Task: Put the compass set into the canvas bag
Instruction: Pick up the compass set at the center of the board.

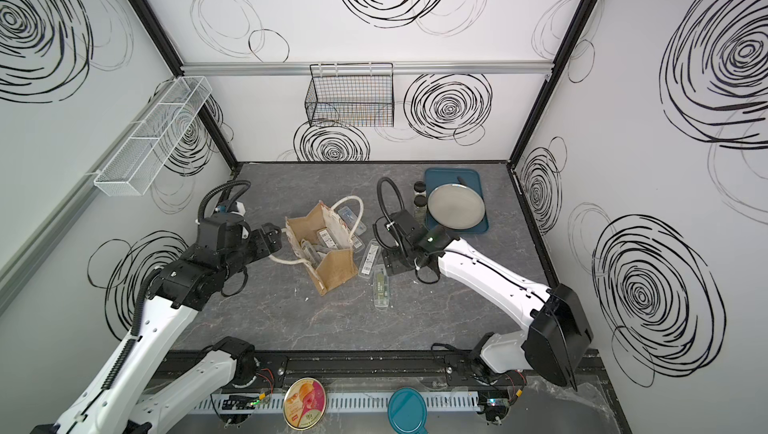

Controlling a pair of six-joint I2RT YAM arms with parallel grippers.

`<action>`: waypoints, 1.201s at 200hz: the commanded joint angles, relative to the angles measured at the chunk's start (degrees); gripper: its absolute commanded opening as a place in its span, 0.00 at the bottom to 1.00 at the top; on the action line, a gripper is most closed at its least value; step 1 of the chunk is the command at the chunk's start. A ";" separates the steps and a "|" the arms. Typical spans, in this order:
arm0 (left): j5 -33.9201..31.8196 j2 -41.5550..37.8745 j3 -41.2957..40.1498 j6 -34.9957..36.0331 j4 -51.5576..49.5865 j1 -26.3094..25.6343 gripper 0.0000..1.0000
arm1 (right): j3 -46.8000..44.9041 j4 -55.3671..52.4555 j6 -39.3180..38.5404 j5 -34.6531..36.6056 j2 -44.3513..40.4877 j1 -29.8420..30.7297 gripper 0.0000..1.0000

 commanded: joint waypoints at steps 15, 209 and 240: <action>-0.88 1.30 1.09 1.31 2.69 -0.41 0.89 | -4.69 9.46 5.14 -2.92 0.77 2.08 0.80; -5.69 -0.78 -0.31 0.77 -0.09 -2.11 0.89 | 10.93 1.63 0.78 -6.07 29.75 2.71 0.81; -5.60 -0.68 -0.54 0.77 -0.01 -1.99 0.89 | 11.83 -1.18 -0.19 -4.86 31.24 2.42 0.73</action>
